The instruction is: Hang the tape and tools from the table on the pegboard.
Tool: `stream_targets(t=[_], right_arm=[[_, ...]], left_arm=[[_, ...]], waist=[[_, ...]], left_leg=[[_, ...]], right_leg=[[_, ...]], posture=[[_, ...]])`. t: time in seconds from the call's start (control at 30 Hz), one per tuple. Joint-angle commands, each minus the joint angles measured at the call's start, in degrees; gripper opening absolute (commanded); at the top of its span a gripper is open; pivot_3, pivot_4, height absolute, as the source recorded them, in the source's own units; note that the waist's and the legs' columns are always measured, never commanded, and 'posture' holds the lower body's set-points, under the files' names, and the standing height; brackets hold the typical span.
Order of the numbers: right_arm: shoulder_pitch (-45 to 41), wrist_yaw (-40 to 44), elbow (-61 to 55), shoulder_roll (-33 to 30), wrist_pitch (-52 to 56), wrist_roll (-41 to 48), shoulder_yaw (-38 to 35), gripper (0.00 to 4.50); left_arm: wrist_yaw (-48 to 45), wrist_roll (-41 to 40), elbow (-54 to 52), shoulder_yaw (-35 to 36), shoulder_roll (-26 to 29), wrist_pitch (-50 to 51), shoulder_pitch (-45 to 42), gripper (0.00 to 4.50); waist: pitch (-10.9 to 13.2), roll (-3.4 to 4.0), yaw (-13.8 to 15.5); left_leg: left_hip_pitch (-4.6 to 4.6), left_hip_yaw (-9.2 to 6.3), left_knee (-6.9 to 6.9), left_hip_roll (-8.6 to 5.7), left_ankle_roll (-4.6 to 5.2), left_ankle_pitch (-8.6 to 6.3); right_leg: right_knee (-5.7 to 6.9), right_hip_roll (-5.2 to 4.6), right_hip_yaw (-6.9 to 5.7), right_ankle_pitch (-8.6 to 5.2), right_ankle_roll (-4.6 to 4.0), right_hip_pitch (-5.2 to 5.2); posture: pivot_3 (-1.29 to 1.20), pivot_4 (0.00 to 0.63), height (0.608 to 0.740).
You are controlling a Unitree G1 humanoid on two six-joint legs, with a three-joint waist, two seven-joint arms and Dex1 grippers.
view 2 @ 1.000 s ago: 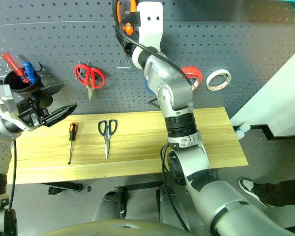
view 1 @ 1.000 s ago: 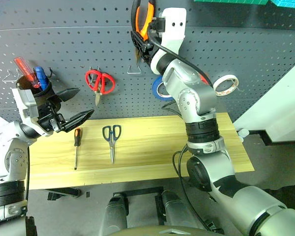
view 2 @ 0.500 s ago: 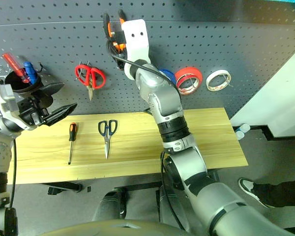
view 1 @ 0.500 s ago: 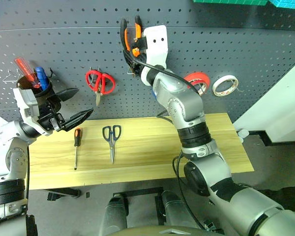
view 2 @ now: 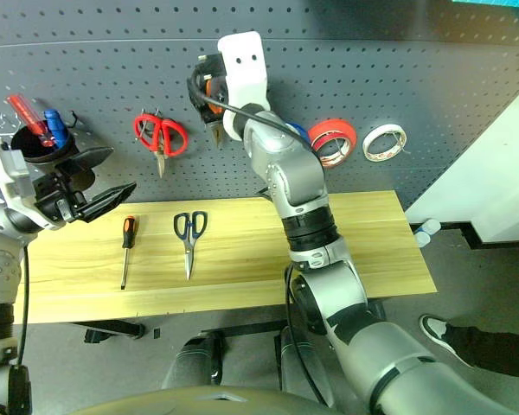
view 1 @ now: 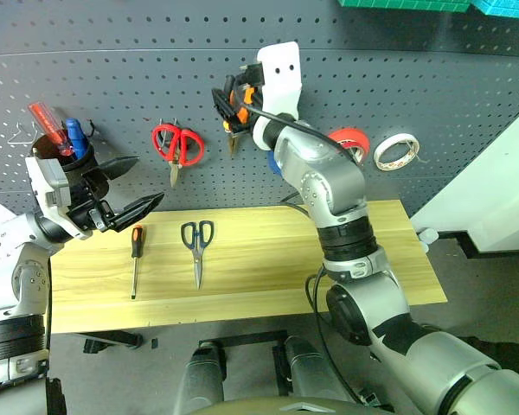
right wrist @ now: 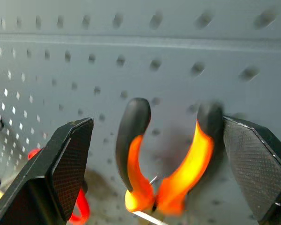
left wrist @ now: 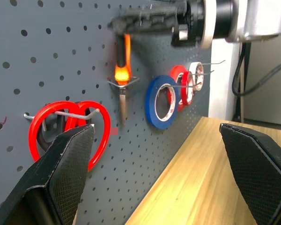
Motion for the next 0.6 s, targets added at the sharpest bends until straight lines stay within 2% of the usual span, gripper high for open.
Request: stream_targets(t=[0.03,0.2,0.4,0.6], right_arm=[[-1.19,2.45,-8.13,-1.54,2.67,4.23,-2.79,4.48],[0.19,8.27,-16.24,-7.97,9.46,10.96,-6.05,4.48],[2.56,17.45,-19.32,-17.36,19.77,20.93,-9.35,4.48],[8.43,29.53,-22.34,-27.15,25.97,26.45,-3.80,4.48]], left_arm=[[0.49,-0.23,-1.36,0.82,0.02,-0.90,-0.24,4.50],[1.74,-0.93,-3.25,1.74,-0.29,-0.37,1.91,4.50],[4.99,-1.76,-8.30,2.74,-1.38,1.14,7.54,4.50],[9.27,-0.10,-12.83,2.57,-3.02,2.34,16.49,4.50]], waist=[[-0.01,0.01,0.05],[-0.21,0.04,0.17],[-0.25,0.06,0.23],[-0.24,0.07,0.20]], left_leg=[[0.00,0.00,0.00,0.00,0.00,0.00],[0.00,-0.02,0.02,0.00,0.00,0.00],[0.13,-0.01,0.01,0.00,0.01,0.00],[0.31,0.00,-0.02,0.01,0.02,0.00]], right_leg=[[0.00,0.00,-0.01,0.00,0.00,0.00],[0.01,0.00,-0.01,0.00,0.00,0.02],[0.00,0.00,-0.01,-0.01,-0.01,0.16],[-0.03,0.00,0.00,-0.13,-0.21,0.35]], posture=[[0.14,0.085,0.740],[0.15,0.088,0.740],[0.16,0.095,0.740],[0.17,0.103,0.740]])
